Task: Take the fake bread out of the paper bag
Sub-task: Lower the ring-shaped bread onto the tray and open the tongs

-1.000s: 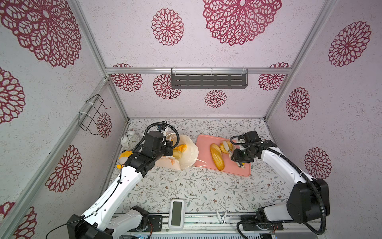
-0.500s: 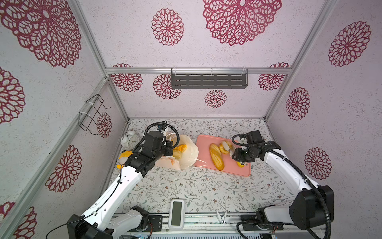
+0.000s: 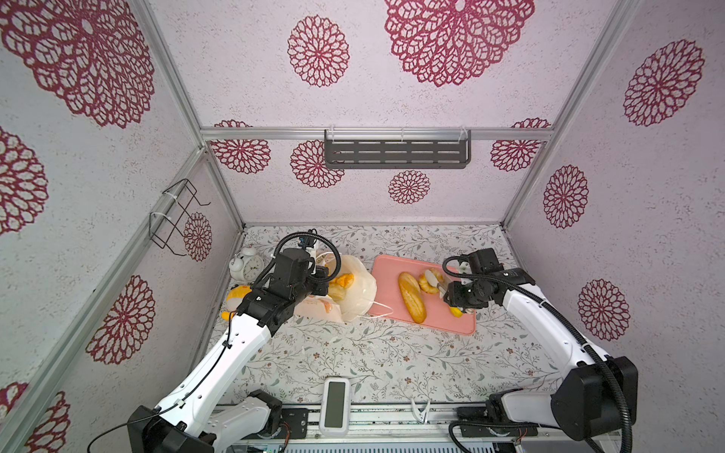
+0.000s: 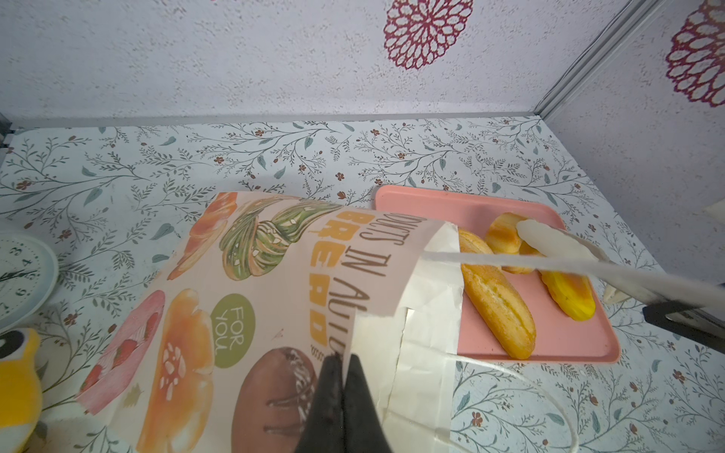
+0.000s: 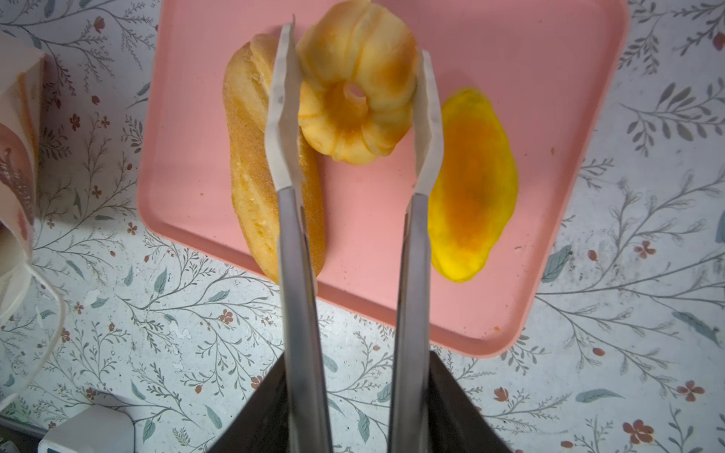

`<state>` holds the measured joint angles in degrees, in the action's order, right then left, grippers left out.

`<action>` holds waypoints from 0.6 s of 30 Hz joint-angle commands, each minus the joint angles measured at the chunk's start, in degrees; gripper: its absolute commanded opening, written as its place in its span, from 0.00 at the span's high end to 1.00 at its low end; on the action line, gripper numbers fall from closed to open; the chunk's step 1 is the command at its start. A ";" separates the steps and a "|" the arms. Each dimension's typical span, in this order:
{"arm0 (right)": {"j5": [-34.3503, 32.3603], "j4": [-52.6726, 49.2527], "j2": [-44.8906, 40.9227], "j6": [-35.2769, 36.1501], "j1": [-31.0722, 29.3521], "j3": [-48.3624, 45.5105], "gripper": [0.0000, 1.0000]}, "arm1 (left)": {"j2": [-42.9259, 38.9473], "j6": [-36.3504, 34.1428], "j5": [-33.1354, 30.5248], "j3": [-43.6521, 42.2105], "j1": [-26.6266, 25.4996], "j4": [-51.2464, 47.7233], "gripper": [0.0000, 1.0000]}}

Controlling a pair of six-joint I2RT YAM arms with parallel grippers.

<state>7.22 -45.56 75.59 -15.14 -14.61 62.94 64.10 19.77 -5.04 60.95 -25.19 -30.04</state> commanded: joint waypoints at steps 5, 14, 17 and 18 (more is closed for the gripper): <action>-1.52 1.50 -1.11 -0.51 0.13 0.98 0.44 | 0.15 -0.08 0.03 -0.47 -0.01 1.38 1.00; -1.71 3.36 0.41 -1.31 0.19 1.46 0.38 | 0.59 -0.13 0.16 -0.61 -0.03 1.39 1.00; -1.64 3.80 0.70 -1.65 0.17 1.88 0.39 | 0.53 -0.09 0.13 -0.66 -0.02 1.30 1.00; -1.66 3.68 0.70 -1.69 0.15 2.09 0.39 | 0.46 -0.09 0.12 -0.66 -0.03 1.30 1.00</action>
<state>6.20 -43.55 76.71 -15.70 -14.61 62.94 64.31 19.77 -4.99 60.95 -25.19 -29.78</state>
